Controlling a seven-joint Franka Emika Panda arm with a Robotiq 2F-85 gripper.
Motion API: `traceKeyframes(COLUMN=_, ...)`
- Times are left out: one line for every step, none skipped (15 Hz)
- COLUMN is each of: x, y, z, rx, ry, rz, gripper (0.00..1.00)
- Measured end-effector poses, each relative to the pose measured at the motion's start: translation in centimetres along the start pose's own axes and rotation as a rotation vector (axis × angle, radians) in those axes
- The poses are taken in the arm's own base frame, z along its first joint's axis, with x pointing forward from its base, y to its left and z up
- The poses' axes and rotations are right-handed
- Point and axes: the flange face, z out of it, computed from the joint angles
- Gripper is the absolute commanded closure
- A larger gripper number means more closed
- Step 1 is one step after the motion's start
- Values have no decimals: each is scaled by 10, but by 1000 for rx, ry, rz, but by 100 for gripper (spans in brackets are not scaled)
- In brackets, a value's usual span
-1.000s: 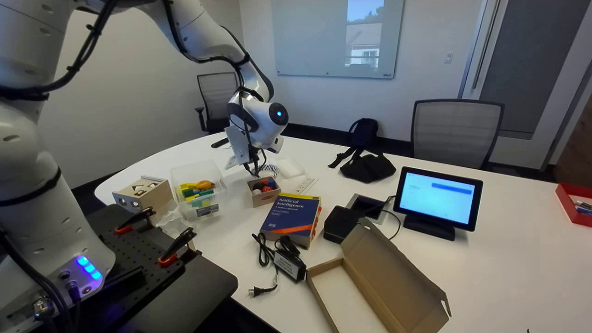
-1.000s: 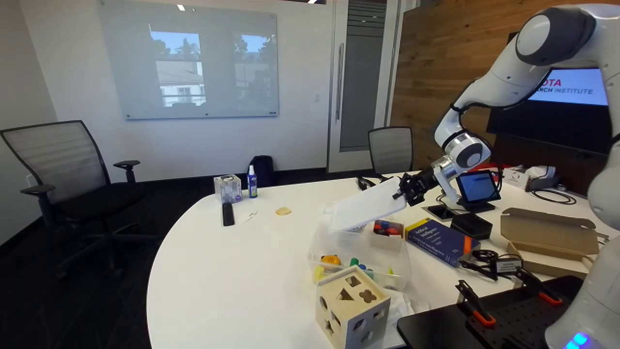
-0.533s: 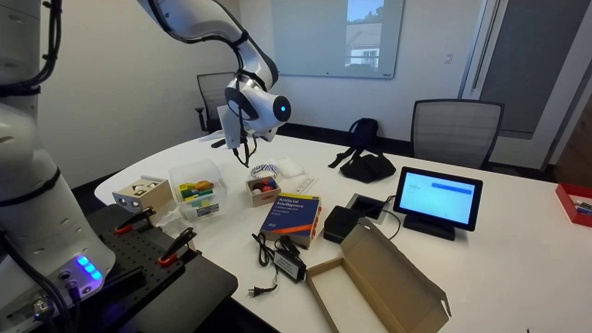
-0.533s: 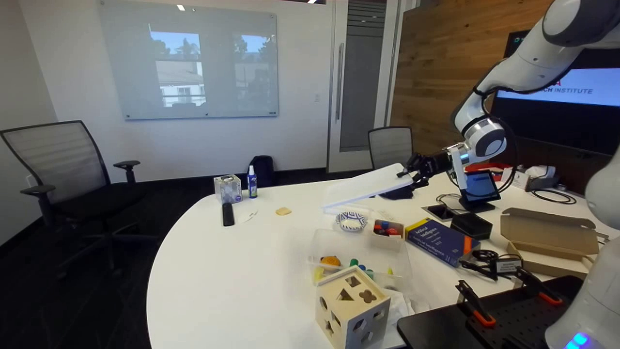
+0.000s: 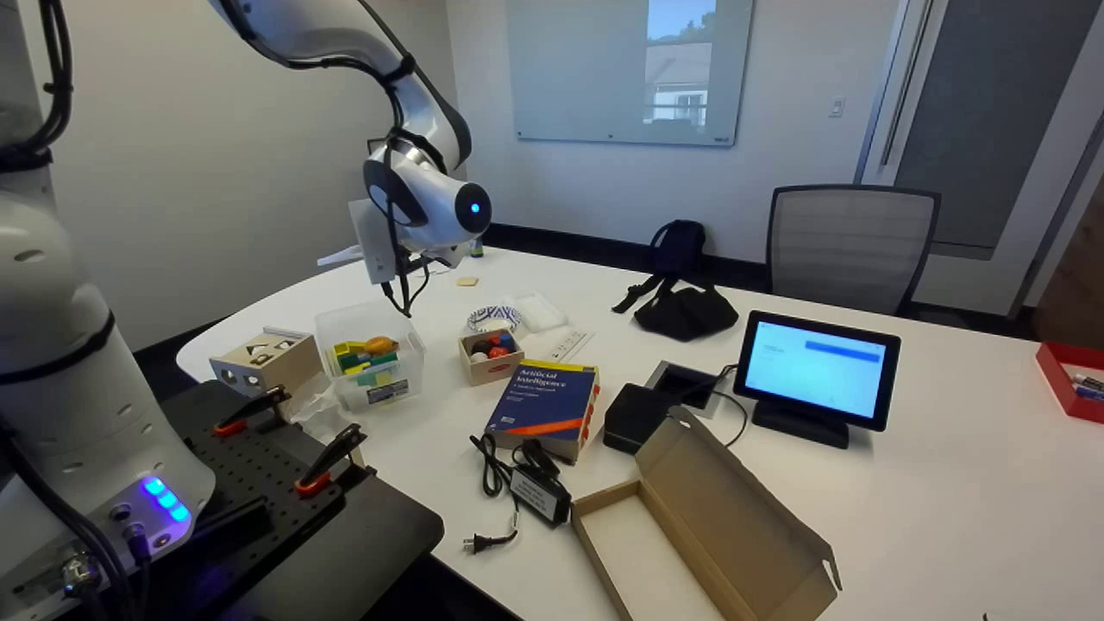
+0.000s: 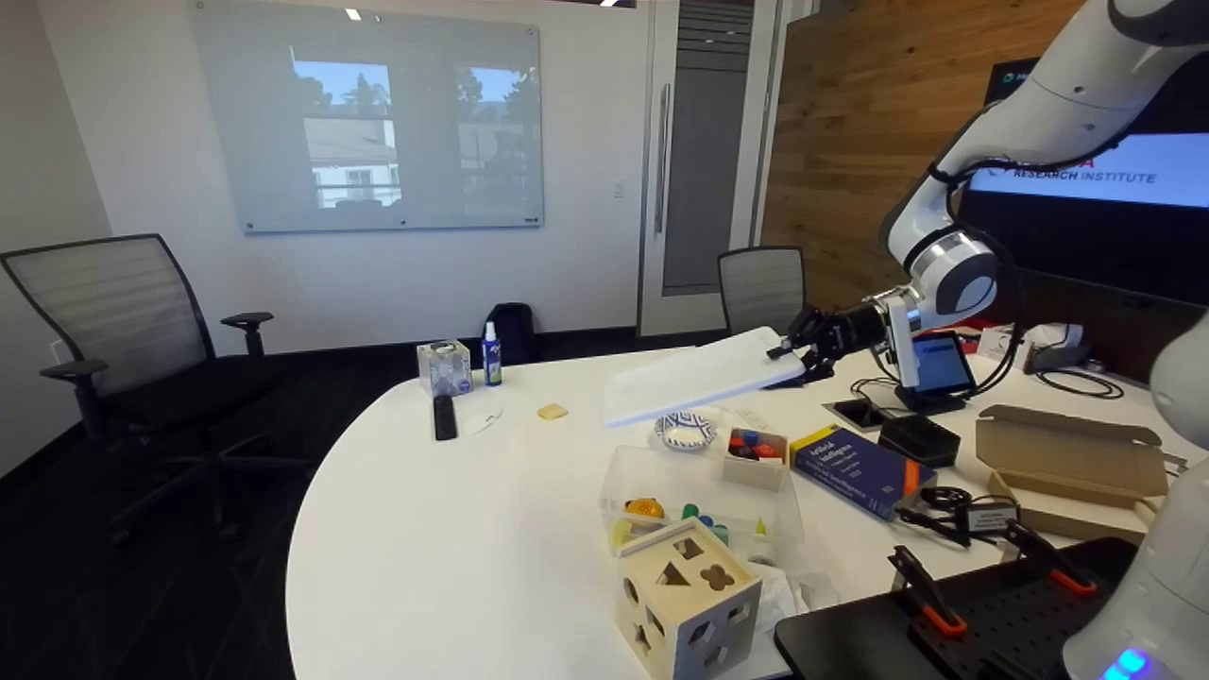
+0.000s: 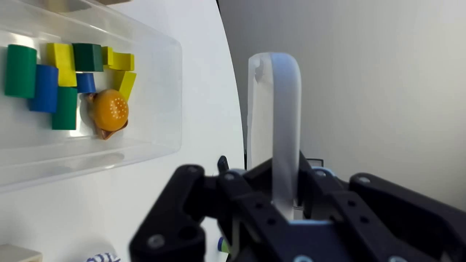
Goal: Place the white lid on the tote
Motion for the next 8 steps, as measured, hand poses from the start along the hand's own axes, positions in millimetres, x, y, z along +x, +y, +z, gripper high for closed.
traceKeyframes(x=-9, y=1, z=6, rx=-16, ry=11, rz=-15, gripper=99)
traceKeyframes(x=-18, y=3, z=13, rx=-37, ry=23, rz=-31, gripper=99)
traceKeyframes(x=-26, y=5, z=18, rx=-65, ry=38, rz=-42, gripper=99)
traceKeyframes(x=-34, y=8, z=23, rx=-98, ry=54, rz=-51, gripper=99)
traceKeyframes(x=-42, y=11, z=27, rx=-132, ry=72, rz=-57, gripper=99)
traceKeyframes(x=-49, y=14, z=30, rx=-165, ry=91, rz=-63, gripper=99)
traceKeyframes(x=-56, y=18, z=34, rx=-193, ry=110, rz=-70, gripper=99)
traceKeyframes(x=-63, y=21, z=38, rx=-215, ry=125, rz=-76, gripper=99)
